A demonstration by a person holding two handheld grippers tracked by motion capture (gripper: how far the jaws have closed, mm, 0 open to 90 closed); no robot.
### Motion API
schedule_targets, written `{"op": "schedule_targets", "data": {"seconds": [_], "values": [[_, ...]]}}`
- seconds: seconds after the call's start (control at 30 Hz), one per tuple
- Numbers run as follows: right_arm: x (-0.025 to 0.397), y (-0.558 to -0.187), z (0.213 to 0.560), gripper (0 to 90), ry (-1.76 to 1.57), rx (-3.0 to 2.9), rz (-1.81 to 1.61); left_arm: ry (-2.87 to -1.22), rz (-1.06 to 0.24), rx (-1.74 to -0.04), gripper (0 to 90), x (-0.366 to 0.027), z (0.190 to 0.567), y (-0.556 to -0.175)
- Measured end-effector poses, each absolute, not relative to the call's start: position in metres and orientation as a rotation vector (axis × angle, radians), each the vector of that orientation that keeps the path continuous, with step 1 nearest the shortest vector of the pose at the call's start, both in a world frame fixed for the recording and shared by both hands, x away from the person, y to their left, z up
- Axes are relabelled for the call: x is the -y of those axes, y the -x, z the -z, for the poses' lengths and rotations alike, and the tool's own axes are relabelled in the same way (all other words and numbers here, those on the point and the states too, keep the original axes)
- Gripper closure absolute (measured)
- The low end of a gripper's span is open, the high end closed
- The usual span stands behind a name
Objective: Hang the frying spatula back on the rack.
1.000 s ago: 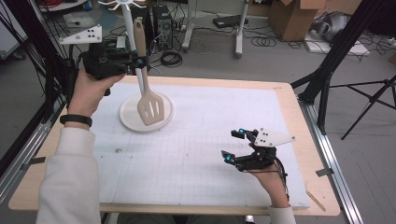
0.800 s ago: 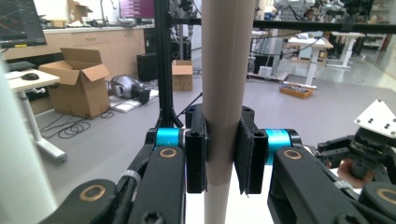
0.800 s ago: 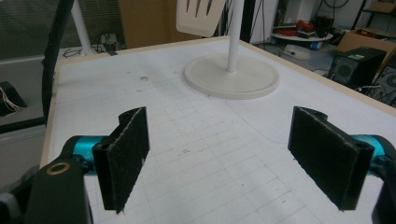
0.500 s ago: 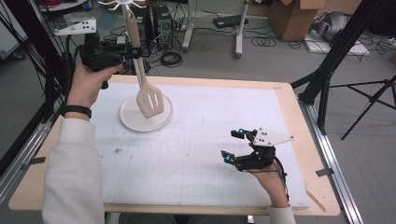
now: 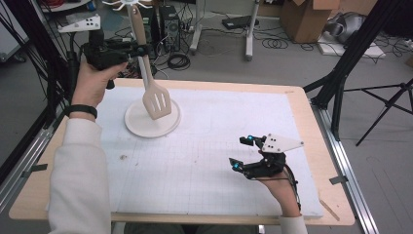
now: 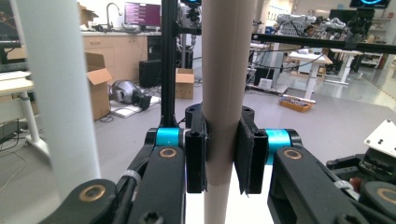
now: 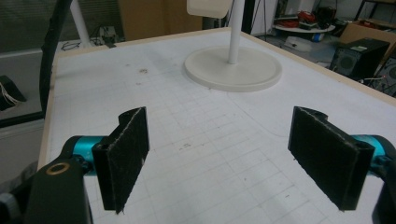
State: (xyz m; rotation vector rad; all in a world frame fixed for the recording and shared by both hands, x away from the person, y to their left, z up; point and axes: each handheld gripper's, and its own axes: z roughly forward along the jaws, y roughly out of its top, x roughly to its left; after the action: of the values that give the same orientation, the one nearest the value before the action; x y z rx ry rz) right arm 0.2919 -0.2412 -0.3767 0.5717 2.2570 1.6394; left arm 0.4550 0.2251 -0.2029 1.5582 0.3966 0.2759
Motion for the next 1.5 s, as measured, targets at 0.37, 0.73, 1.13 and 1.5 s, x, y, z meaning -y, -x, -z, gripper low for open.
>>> {"op": "schedule_targets", "data": {"seconds": [0.37, 0.73, 1.13, 1.5], "values": [[0.244, -0.291, 0.38, 19.4, -0.586, -2.253, -1.64, -1.554, -0.264, -0.425, 75.8, -0.226, 0.211, -0.465], [0.246, -0.289, 0.382, 19.4, -0.594, -2.249, -1.641, -1.533, -0.308, -0.44, 73.3, -0.224, 0.218, -0.465], [0.245, -0.286, 0.381, 19.4, -0.605, -2.252, -1.633, -1.541, -0.4, -0.515, 31.4, -0.238, 0.227, -0.442], [0.246, -0.286, 0.38, 19.4, -0.598, -2.245, -1.627, -1.562, -0.444, -0.449, 22.1, -0.247, 0.248, -0.39]]}}
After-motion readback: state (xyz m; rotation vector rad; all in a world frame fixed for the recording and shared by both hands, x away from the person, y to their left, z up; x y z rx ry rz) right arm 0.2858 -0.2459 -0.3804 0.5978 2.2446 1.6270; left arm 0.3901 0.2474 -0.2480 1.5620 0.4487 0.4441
